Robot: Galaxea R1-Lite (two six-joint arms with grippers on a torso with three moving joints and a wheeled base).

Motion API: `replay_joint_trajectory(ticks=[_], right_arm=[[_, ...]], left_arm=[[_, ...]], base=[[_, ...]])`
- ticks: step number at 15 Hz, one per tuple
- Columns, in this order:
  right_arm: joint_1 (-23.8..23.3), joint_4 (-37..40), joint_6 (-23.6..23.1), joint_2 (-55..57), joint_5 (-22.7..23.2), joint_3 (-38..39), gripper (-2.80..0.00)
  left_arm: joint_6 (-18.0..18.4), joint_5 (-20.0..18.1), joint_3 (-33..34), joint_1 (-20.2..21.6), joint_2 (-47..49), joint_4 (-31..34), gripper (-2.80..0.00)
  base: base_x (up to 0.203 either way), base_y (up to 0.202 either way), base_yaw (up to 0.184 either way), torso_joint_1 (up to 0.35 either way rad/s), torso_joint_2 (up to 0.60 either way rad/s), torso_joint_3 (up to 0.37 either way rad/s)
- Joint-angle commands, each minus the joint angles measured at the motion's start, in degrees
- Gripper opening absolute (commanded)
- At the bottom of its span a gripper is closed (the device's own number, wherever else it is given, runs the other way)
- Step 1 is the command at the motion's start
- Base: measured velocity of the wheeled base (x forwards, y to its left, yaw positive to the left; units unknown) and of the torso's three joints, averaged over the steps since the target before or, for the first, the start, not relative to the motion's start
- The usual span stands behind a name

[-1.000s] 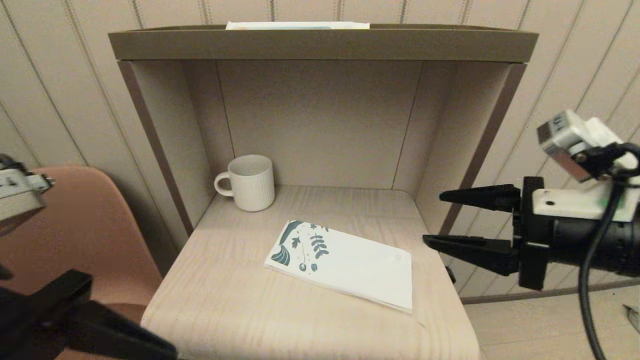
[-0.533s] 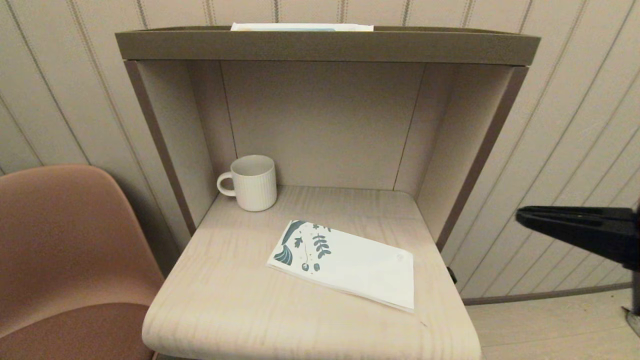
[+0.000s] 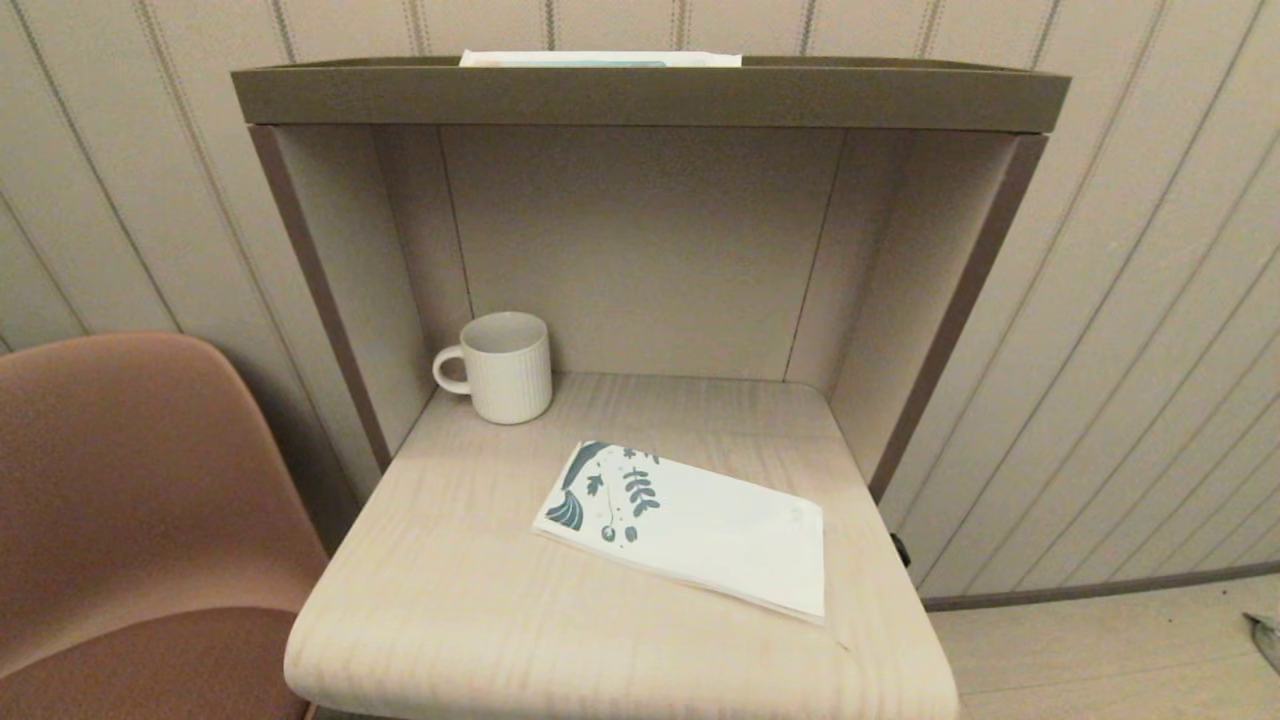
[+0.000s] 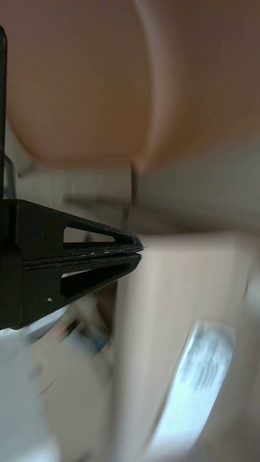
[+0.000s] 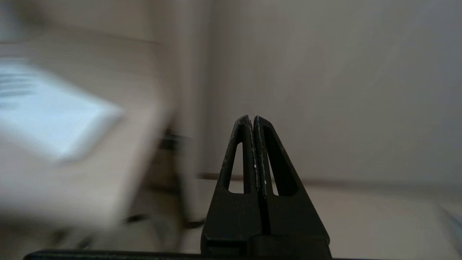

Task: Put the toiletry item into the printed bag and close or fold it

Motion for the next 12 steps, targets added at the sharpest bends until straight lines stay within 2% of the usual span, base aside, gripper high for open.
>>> replay_joint_trajectory(ticks=[1,2,3,5,9,10,11,12], right_arm=[[-5.2,0.1,0.0,-9.4,-4.1,5.2,-2.80],[-8.3,0.0,0.1,-12.4,-4.7,8.1,-2.80],[-11.5,0.0,0.0,-15.7,-5.0,10.9,-2.80],[-14.9,0.0,-0.8,-23.4,-2.4,16.6,-2.80],[-15.8,-0.2,-3.5,-33.3,7.0,26.9,-2.80],[-15.9,-1.3,-3.6,-33.6,10.4,29.0,-2.80],[-15.9,-4.4,-3.5,-33.6,12.6,31.3,-2.80],[-15.9,-8.0,-3.6,-33.6,14.3,34.4,-2.80]], left_arm=[[0.1,0.5,3.3,9.1,-5.1,0.4,-2.80],[1.1,0.6,7.1,13.2,-7.9,0.2,-2.80],[2.0,0.7,10.6,15.1,-10.7,-0.2,-2.80],[4.1,0.8,18.4,14.6,-15.0,-3.5,-2.80],[11.8,0.2,36.3,13.7,-22.2,-19.3,-2.80],[13.8,-0.2,40.4,13.6,-24.1,-22.9,-2.80],[15.6,-1.0,43.4,13.5,-25.3,-27.8,-2.80],[16.5,-1.4,45.3,13.5,-25.6,-30.1,-2.80]], base=[[0.000,0.000,0.000,0.000,0.00,0.000],[0.000,0.000,0.000,0.000,0.00,0.000],[0.000,0.000,0.000,0.000,0.00,0.000],[0.000,0.000,0.000,0.000,0.00,0.000],[0.000,0.000,0.000,0.000,0.00,0.000],[0.000,0.000,0.000,0.000,0.00,0.000],[0.000,0.000,0.000,0.000,0.00,0.000],[0.000,0.000,0.000,0.000,0.00,0.000]])
